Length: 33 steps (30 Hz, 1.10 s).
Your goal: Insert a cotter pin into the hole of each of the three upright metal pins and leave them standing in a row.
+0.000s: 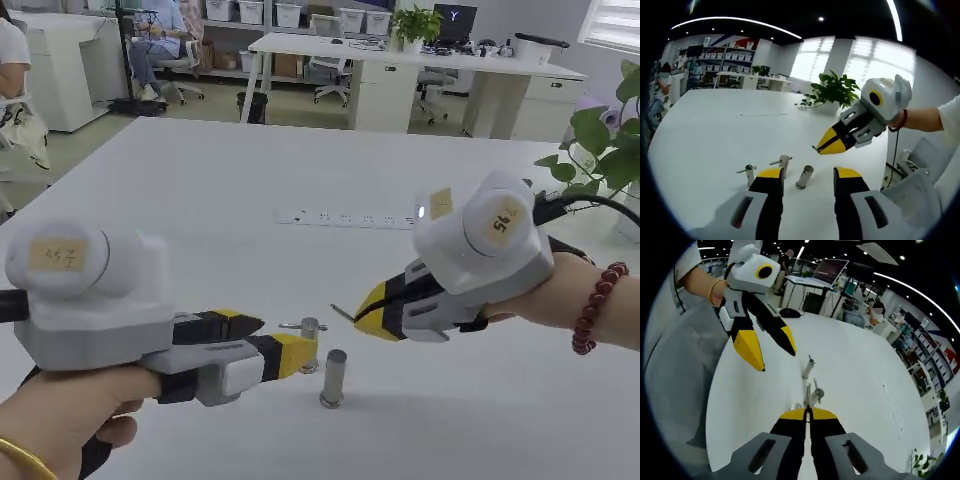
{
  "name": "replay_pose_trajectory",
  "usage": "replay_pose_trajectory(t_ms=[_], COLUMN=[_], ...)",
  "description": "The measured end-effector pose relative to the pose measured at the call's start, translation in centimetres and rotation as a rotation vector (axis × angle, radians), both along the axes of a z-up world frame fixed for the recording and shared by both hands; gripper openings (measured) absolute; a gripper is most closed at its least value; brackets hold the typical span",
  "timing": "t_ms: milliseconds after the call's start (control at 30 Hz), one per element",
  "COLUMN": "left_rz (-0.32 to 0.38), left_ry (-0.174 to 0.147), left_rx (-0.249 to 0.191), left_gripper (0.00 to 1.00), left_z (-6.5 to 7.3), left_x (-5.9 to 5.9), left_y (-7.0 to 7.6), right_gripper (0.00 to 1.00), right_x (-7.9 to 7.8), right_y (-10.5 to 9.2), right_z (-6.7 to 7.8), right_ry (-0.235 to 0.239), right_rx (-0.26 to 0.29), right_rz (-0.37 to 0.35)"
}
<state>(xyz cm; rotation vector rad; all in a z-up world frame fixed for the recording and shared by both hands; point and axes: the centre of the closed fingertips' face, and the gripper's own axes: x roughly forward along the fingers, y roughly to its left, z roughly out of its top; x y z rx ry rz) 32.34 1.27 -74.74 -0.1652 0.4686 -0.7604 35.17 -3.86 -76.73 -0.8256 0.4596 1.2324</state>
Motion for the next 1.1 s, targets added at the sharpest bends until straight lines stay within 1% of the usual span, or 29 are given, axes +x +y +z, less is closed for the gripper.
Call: replay_pose_trajectory(t_ms=[100,200,367,500,567,667,767,1100], left_rz=[-0.006,-0.016,-0.030,-0.033,-0.034,-0.031,-0.025,-0.014], left_ry=[0.033,0.046,0.088,0.100,0.110,0.118,0.133,0.152], left_rx=[-0.027,-0.045,-0.083,-0.097,-0.107,-0.115,-0.122,-0.109], left_gripper=[0.35,0.31,0.24,0.18,0.15,0.12,0.09,0.04], left_z=[0.0,0.1,0.2,0.3,0.3,0.4,0.3,-0.2], left_x=[-0.2,-0.4,-0.7,-0.7,-0.8,-0.7,-0.8,-1.0], left_y=[-0.3,-0.6,-1.1,-1.2,-1.3,-1.3,-1.2,-1.1], right_gripper=[0.03,0.03,0.03,0.03,0.03,0.03,0.03,0.03], right_x=[-0.9,-1.7,-2.6,-3.1,-3.3,-3.4,-3.5,-3.9], right_y=[0.8,1.5,2.4,2.9,3.2,3.4,3.6,3.8], right_z=[0.0,0.0,-0.2,-0.2,0.0,0.2,0.4,0.5], right_ry=[-0.013,-0.023,-0.042,-0.062,-0.057,-0.069,-0.078,-0.099], right_rx=[-0.001,-0.001,-0.016,-0.025,-0.014,-0.011,-0.008,-0.008], right_rz=[0.034,0.061,0.103,0.127,0.128,0.135,0.142,0.154])
